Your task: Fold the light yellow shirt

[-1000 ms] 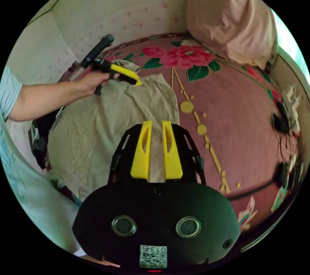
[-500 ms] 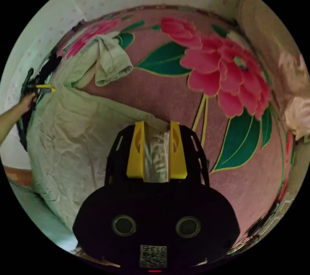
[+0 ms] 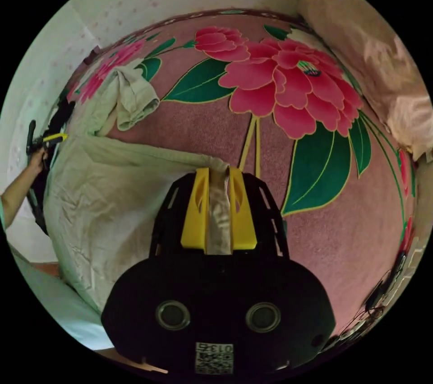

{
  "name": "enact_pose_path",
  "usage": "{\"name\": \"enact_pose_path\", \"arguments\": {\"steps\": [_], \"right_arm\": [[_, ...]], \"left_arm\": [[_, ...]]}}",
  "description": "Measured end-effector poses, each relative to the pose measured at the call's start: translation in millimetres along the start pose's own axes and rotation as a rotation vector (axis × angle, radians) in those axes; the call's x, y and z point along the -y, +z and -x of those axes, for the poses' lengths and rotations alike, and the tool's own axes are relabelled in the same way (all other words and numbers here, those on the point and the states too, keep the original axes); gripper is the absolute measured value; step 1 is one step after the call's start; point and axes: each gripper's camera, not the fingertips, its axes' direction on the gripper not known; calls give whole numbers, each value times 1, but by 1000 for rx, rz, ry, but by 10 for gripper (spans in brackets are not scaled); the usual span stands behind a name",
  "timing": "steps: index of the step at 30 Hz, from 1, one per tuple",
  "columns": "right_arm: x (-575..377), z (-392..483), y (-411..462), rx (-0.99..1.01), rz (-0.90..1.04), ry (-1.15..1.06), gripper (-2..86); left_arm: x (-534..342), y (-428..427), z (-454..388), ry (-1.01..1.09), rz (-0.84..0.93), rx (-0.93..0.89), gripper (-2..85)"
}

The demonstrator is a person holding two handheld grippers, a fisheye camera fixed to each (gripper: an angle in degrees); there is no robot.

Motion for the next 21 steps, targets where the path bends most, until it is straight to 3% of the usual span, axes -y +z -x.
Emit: {"name": "enact_pose_path", "arguments": {"steps": [4, 8, 12, 14, 16, 19, 21], "right_arm": [[-22, 3, -67, -25, -153, 47, 90], [-61, 64, -92, -133, -162, -15, 89], [-82, 108, -61, -225, -103, -28, 59], [-83, 112, -21, -316, 55, -3, 22], [-85, 106, -20, -343, 28, 13, 12], [-74, 87, -32, -207, 39, 75, 4], [-67, 92, -35, -218, 66, 41, 2]], "left_arm": [[-59, -39, 28, -7, 66, 11, 151], [-133, -36, 26, -57, 122, 27, 182], [-155, -17, 37, -191, 78, -52, 142], [-144, -21, 36, -208, 109, 11, 111], [-137, -32, 30, -140, 127, 153, 97], [-149, -34, 54, -221, 95, 75, 96], [-150, -42, 57, -224, 82, 47, 103]]}}
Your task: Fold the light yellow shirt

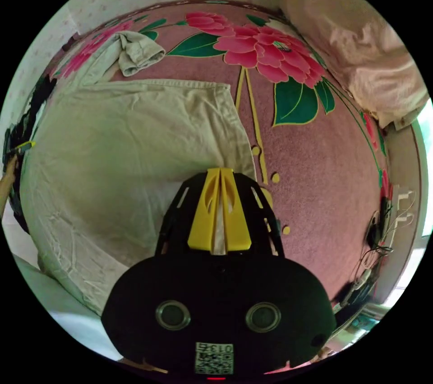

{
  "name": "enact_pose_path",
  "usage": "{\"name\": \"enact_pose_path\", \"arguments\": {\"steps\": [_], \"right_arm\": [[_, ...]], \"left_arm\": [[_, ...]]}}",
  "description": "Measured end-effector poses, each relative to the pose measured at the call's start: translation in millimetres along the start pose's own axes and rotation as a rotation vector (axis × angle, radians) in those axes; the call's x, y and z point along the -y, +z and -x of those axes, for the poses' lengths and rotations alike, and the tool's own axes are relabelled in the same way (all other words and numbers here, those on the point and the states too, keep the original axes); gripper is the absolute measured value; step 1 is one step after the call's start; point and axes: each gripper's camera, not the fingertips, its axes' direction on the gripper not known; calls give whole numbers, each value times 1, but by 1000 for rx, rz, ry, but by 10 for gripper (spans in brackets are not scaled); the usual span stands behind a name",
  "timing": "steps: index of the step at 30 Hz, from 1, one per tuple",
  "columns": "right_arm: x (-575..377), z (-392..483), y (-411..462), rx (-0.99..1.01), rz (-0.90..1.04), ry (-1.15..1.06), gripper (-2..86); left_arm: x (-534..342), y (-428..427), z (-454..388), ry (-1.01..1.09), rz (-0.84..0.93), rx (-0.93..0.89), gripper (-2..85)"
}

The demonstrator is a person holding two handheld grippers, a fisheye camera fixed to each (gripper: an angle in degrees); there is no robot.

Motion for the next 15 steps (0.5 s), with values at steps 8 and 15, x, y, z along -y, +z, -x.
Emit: {"name": "enact_pose_path", "arguments": {"steps": [8, 15], "right_arm": [[-31, 52, -101, 29, -136, -54, 0], [-99, 112, -82, -13, 29, -25, -1]], "left_arm": [[-116, -90, 63, -203, -90, -72, 178], [-198, -63, 42, -300, -27, -232, 192]]}}
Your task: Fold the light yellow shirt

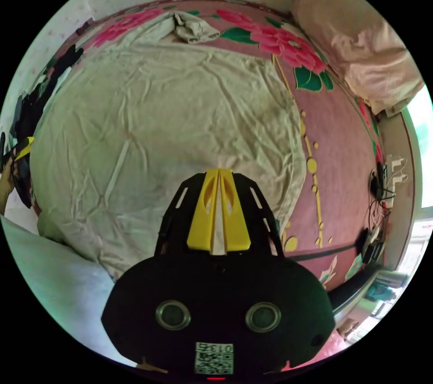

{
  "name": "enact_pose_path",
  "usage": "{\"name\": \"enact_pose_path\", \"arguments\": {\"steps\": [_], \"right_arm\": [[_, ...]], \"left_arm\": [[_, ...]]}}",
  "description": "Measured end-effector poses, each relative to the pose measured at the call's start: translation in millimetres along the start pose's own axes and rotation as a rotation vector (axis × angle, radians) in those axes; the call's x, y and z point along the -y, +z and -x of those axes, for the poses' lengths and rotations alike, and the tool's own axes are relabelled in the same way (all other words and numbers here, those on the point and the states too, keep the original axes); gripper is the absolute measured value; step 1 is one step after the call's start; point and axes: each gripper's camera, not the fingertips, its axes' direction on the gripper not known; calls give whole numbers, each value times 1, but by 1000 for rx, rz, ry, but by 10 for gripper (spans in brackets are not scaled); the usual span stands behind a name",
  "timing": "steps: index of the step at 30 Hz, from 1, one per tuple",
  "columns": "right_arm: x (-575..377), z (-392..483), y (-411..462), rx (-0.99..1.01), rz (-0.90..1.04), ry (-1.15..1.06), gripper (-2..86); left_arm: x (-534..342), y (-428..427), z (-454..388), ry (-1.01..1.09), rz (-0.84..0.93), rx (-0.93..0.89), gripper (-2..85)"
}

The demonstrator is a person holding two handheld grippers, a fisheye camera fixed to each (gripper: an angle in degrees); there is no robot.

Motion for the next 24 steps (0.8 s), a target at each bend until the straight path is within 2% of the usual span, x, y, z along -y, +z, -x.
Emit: {"name": "enact_pose_path", "arguments": {"steps": [1, 2, 3, 4, 6, 10, 12, 15, 18, 20, 21, 22, 24], "right_arm": [[-4, 1, 13, -20, 58, -16, -1], [-9, 1, 15, -30, 10, -66, -1], [-11, 0, 16, -37, 9, -91, -1], [-8, -4, 15, -16, 6, -120, -1], [4, -16, 13, 42, 46, -109, -1], [29, -38, 12, 139, 120, -46, 3], [49, -36, 4, 104, 207, -32, 8], [83, -9, -58, 139, -40, -104, 27], [139, 50, -93, 263, -160, -227, 86], [193, 120, -104, 410, -189, -393, 94], [207, 141, -106, 432, -198, -437, 94], [232, 184, -110, 456, -204, -537, 94], [269, 252, -113, 472, -204, -694, 94]], "left_arm": [[-2, 18, 2, -8, 52, -9, 166], [-3, 15, 0, 13, 23, 114, 121], [-1, 15, 0, 37, 42, 148, 95], [5, 10, 6, 74, 54, 65, 42], [5, -9, 20, 19, -5, -5, 25], [-10, -17, 56, -71, -82, -158, 24], [-10, -20, 56, -30, -84, -190, 44], [-13, -40, 59, -26, -166, -206, 119], [-10, -36, 67, -55, -166, -255, 172], [-1, -7, 62, -13, -56, -264, 169], [1, 0, 60, -4, -29, -266, 151], [1, -4, 59, -5, -50, -162, 115], [6, -7, 61, 6, -52, -180, 71]]}}
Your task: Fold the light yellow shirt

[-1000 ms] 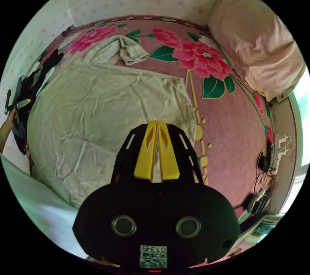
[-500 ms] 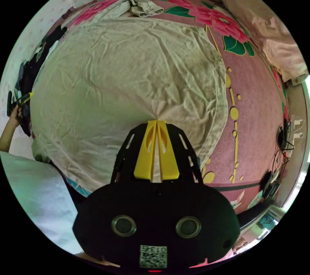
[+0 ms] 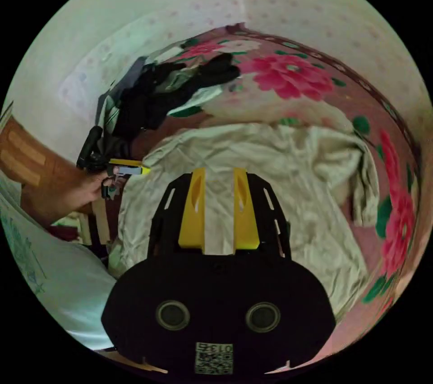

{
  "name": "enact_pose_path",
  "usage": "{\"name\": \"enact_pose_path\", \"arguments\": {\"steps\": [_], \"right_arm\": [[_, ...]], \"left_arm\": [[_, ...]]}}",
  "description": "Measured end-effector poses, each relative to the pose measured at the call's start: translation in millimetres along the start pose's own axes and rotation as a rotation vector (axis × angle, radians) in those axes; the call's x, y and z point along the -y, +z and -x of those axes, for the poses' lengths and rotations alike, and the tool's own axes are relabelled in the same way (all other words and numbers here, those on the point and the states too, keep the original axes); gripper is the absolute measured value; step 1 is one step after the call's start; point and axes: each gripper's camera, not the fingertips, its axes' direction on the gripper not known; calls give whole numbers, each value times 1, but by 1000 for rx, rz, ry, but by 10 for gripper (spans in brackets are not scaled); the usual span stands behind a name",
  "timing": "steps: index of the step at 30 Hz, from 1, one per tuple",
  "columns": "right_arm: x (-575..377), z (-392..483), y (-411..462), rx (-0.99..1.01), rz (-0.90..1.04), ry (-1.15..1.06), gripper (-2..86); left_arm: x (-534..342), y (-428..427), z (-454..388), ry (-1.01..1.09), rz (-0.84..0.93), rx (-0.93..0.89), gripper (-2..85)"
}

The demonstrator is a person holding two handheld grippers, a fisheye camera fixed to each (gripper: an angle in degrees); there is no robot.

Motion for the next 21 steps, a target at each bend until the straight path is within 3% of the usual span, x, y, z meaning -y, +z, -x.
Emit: {"name": "enact_pose_path", "arguments": {"steps": [5, 11, 16, 21], "right_arm": [[153, 58, 105, 83, 234, -341, 85], [211, 87, 198, 52, 570, -733, 82], [215, 82, 213, 127, 628, -754, 68], [196, 91, 179, 62, 489, -778, 37]], "left_arm": [[-1, -2, 11, -32, -4, -74, 60], [-5, 5, 25, -88, -11, -180, 57], [-4, 4, 12, -49, -6, -156, 55], [-5, -31, -42, 48, -78, -73, 50]]}}
